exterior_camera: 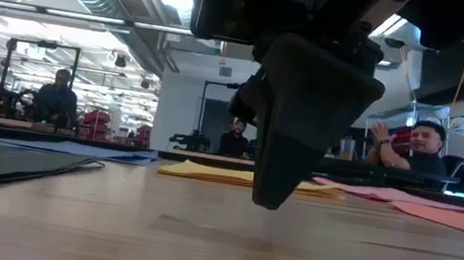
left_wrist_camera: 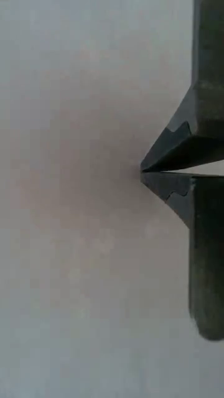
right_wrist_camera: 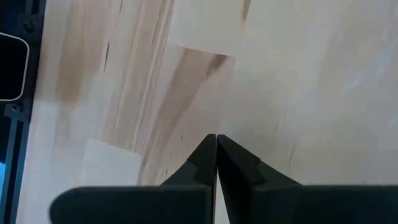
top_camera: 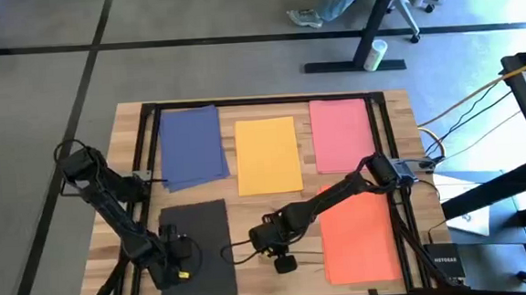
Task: Organize paper
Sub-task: Move the black papers to the bottom left of the table
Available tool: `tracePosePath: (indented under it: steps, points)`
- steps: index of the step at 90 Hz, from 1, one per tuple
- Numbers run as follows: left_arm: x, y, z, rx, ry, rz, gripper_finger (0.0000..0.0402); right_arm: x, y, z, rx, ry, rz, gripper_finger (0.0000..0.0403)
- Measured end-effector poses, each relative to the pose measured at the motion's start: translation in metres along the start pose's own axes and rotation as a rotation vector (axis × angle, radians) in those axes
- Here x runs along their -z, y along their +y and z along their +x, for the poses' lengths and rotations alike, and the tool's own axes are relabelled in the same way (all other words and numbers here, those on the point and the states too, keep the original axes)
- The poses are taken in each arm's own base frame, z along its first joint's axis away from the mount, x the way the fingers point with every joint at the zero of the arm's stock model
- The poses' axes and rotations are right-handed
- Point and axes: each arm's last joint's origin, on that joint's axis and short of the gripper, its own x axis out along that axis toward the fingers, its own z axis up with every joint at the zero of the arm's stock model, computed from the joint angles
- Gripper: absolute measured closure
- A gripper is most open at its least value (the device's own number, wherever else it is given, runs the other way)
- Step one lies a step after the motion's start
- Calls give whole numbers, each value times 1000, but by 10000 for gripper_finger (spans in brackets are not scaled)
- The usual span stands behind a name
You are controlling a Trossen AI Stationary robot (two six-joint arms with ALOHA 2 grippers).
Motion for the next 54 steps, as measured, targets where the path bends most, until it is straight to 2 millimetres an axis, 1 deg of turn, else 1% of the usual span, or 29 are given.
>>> tracePosePath:
  steps: [39,54]
  points:
    - [2,4,0,-40,25,24,402,0,0,0,0,0,1,403]
    - [2,5,-3,-37,29,21,402,0,0,0,0,0,1,403]
